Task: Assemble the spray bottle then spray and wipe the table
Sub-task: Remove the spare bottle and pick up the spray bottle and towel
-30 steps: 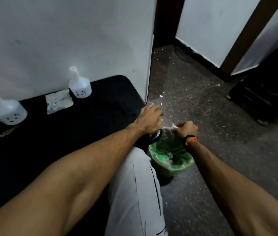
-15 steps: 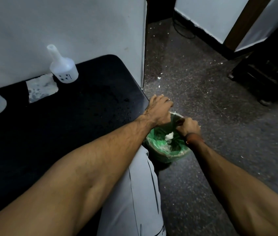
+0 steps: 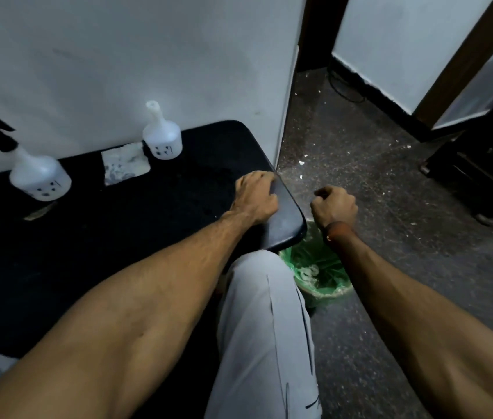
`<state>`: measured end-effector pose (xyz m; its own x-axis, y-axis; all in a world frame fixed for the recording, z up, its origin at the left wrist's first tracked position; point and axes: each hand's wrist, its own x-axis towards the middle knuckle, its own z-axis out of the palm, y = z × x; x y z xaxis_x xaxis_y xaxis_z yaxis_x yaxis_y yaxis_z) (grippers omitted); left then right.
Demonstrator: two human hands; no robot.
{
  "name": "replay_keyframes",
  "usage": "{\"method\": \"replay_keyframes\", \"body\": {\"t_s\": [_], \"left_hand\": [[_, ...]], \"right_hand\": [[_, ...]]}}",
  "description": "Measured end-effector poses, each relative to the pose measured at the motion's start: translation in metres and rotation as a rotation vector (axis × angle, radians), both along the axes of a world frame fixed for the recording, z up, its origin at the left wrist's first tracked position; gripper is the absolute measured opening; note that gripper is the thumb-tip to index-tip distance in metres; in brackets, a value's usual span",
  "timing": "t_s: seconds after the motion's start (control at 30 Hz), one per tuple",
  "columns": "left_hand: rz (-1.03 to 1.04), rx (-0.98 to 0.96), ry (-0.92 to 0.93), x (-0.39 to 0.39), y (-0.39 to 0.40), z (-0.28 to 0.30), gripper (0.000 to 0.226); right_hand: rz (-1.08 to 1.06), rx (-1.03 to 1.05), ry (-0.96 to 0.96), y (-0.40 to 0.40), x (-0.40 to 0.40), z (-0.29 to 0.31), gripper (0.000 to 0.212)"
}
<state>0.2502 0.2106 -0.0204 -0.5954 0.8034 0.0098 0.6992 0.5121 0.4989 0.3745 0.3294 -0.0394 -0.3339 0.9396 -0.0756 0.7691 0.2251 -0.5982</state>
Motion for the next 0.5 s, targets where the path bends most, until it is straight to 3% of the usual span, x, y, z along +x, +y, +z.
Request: {"method": "replay_keyframes", "body": {"t_s": [0.27, 0.5], "left_hand": [[0.153, -0.066, 0.089, -0.093, -0.09, 0.021, 0.056], [0.289, -0.071, 0.068, -0.156, -0.148, 0.019, 0.057]], "right_hand": [[0.273, -0.011, 0.057, -0.073, -0.125, 0.04, 0.034], [0.38, -0.064, 0.089, -0.13, -0.211, 0.031, 0.038]]}}
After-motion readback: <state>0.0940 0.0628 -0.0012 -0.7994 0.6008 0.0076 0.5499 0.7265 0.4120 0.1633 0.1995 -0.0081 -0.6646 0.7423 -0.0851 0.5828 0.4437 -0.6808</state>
